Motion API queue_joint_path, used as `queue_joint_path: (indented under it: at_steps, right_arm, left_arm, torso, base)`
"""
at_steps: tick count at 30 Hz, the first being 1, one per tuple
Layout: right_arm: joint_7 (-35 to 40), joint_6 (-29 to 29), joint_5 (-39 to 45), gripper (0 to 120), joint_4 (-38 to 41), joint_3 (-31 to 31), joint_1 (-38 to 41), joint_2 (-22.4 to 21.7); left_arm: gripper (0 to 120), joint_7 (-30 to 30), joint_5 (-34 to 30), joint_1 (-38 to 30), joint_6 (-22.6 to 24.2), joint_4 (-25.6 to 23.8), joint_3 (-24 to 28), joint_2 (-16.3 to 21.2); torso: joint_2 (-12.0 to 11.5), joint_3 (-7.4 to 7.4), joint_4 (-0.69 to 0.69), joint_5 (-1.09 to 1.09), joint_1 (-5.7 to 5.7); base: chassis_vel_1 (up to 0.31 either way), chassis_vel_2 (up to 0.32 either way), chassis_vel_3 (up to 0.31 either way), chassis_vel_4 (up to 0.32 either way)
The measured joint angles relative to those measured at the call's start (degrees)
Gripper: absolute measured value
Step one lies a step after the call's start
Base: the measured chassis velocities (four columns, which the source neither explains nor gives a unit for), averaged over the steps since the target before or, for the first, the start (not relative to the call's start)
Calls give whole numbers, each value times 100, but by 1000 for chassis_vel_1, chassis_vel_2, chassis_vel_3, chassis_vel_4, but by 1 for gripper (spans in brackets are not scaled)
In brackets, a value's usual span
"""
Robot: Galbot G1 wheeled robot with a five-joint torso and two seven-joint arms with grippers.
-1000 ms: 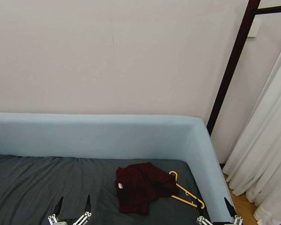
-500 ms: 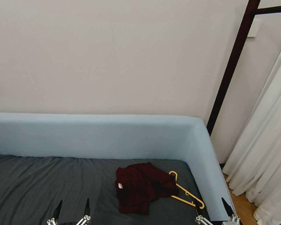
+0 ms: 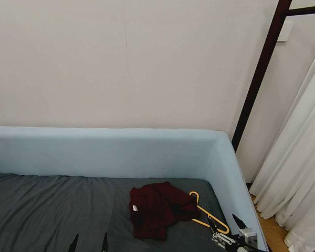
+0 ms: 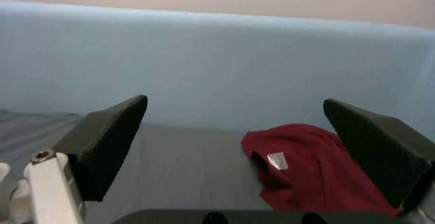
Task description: Pick up the clothes from the sofa and hang them on the clothes hanger.
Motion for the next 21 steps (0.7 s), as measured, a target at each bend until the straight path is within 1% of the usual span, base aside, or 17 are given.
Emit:
queue_joint_path:
  at_steps: [2,3,6,8,10,12,13,15,16,17,18,20,21]
  right_arm:
    - [22,-221,238,100,-169,-213,436,-344]
    - [22,-221,238,100,-169,-213,436,-344]
    - [44,-405,487,100,-428,-625,973,-765]
    - [50,-445,552,100,-481,-737,1092,-835]
    - [139,-695,1006,100,-693,-1211,1645,-1040]
    - [259,-928,1389,100,-859,-1567,2131,-1108]
    - [259,-928,1389,100,-859,-1567,2131,-1108]
    - [326,-1088,1686,100,-1094,-1952,2717,-1129]
    - [340,-1148,1780,100,-1250,-2184,3030,-1129]
    - [339,-1194,1820,100,-1410,-2396,3282,-1126]
    - [339,-1194,1820,100,-1410,-2396,3282,-1126]
    - [324,-1279,1861,100,-1812,-2890,3819,-1087]
    - [313,-1307,1885,100,-1919,-3028,3963,-1064]
  left_arm:
    - [99,10,-1,29,-1,20,1,-51]
    - [99,10,-1,29,-1,20,1,-51]
    - [99,20,3,72,-7,27,-1,-112]
    - [99,24,5,85,-13,28,-2,-123]
    - [99,51,8,145,-19,25,-4,-141]
    - [99,84,-51,219,-2,-31,5,-115]
    - [99,84,-51,219,-2,-31,5,-115]
    - [99,165,-92,308,12,-97,3,-49]
    - [99,205,-84,343,11,-104,-10,-11]
    - [99,233,-67,372,2,-104,-33,29]
    - [99,233,-67,372,2,-104,-33,29]
    - [99,256,-44,416,-20,-97,-68,91]
    - [99,257,-41,426,-28,-90,-74,100]
  torso:
    - [0,0,1,-1,0]
    - [0,0,1,-1,0]
    - [0,0,-1,-1,0]
    - [0,0,-2,-2,0]
    - [0,0,-4,-2,0]
    - [0,0,-1,-3,0]
    - [0,0,-1,-3,0]
    - [0,0,-2,-1,1]
    - [0,0,0,-3,0]
    - [-1,0,1,-4,0]
    - [-1,0,1,-4,0]
    - [0,1,-2,-2,1]
    - [0,0,-4,-4,0]
  base:
    - [0,0,0,0]
    - [0,0,0,0]
    - [0,0,0,0]
    - [0,0,0,0]
    - [0,0,0,0]
    - [0,0,0,0]
    - [0,0,0,0]
    - [0,0,0,0]
    - [0,0,0,0]
    - [0,0,0,0]
    - [0,0,0,0]
    - [0,0,0,0]
    - [0,0,0,0]
